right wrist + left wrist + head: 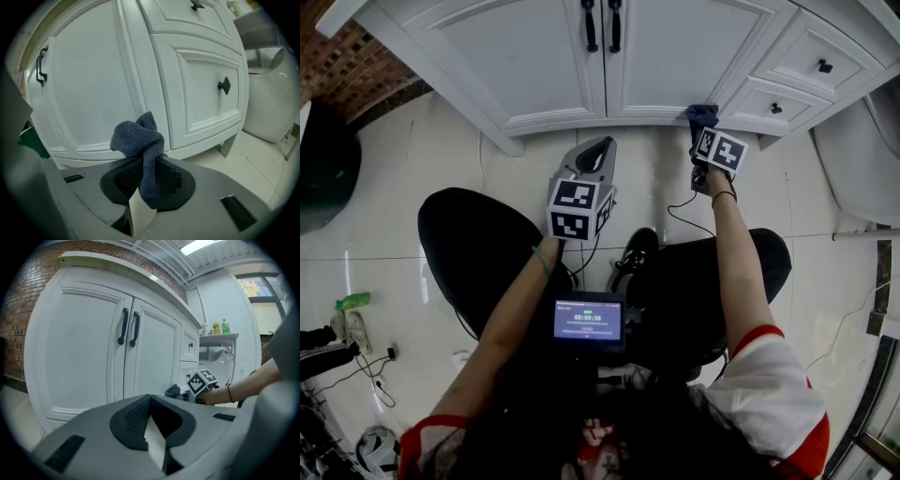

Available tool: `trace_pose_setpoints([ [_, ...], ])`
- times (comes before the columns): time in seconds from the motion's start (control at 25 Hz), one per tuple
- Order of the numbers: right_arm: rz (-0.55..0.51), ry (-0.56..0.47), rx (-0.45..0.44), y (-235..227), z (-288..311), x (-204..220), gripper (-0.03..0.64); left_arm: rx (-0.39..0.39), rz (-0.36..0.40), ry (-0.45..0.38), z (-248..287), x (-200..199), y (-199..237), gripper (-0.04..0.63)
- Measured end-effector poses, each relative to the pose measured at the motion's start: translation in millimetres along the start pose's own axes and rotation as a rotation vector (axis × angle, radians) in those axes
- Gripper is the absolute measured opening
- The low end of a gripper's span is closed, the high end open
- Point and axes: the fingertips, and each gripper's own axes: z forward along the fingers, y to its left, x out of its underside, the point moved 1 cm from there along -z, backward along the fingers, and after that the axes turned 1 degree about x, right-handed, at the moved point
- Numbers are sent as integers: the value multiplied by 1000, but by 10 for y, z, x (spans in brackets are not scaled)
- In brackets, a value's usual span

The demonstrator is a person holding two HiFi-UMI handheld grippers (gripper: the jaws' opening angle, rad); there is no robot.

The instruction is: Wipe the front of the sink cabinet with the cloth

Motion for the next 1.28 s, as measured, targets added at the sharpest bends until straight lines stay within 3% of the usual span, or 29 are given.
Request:
trace_pose_setpoints([
  [0.24,-55,-99,-129,717,-387,-217,87,-18,8,-48,-249,-242,103,32],
  [0.64,-83,-204,-367,1986,-1421,5,87,-72,-15,-131,-950,-417,266,32],
  [1.0,-78,-259,-424,2404,-2251,402,87,-93,-42,-157,-1546,-254,215,32],
  [1.28,-95,-311,-434,2575,-2538,406,86,-110,-33,-179,-1768,-246,187,32],
])
